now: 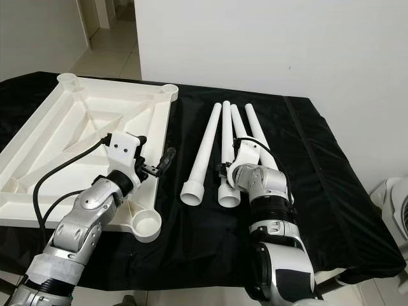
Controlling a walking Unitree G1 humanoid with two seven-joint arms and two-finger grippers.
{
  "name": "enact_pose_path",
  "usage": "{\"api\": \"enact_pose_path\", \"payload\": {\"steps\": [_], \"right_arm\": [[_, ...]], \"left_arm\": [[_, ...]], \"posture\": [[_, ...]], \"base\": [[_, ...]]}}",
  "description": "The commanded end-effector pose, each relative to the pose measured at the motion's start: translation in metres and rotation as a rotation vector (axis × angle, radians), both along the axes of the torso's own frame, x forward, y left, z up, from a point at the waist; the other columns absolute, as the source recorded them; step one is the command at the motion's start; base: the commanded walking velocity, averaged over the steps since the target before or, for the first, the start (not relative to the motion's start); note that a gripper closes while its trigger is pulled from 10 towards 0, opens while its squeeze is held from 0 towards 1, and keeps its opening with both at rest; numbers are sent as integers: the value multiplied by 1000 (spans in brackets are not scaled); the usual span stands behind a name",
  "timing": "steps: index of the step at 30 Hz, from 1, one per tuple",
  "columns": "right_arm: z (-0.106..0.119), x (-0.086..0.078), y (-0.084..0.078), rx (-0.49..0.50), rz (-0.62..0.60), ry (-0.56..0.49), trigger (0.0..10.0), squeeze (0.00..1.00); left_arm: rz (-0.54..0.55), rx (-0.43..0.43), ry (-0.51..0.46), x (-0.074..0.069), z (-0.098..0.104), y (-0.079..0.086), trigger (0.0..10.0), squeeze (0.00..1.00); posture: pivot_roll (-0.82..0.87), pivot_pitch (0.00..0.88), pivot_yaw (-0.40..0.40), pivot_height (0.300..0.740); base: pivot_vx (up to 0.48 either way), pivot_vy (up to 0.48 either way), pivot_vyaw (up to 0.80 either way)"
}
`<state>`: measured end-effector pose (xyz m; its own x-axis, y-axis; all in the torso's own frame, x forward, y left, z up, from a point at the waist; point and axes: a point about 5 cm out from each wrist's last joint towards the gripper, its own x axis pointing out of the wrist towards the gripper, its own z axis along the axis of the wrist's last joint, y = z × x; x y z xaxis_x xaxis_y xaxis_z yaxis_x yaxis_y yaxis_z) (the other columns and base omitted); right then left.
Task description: Building children table
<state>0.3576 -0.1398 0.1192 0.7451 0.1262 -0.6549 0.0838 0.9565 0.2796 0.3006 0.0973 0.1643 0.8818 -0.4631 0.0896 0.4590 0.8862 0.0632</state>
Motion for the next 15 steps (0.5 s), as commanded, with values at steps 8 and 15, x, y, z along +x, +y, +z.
{"api": "enact_pose_path", "payload": {"steps": [8,15], "right_arm": [[-37,-20,1,31,63,216,0,0],[27,4,-2,84,83,-142,10000,0]], "left_arm": [[-47,-13,1,0,5,-4,10000,0],[-43,-43,14,1,7,-3,10000,0]], "posture": [[90,0,-34,740],[91,0,-35,740]], "base": [[0,0,0],[0,0,0]]}}
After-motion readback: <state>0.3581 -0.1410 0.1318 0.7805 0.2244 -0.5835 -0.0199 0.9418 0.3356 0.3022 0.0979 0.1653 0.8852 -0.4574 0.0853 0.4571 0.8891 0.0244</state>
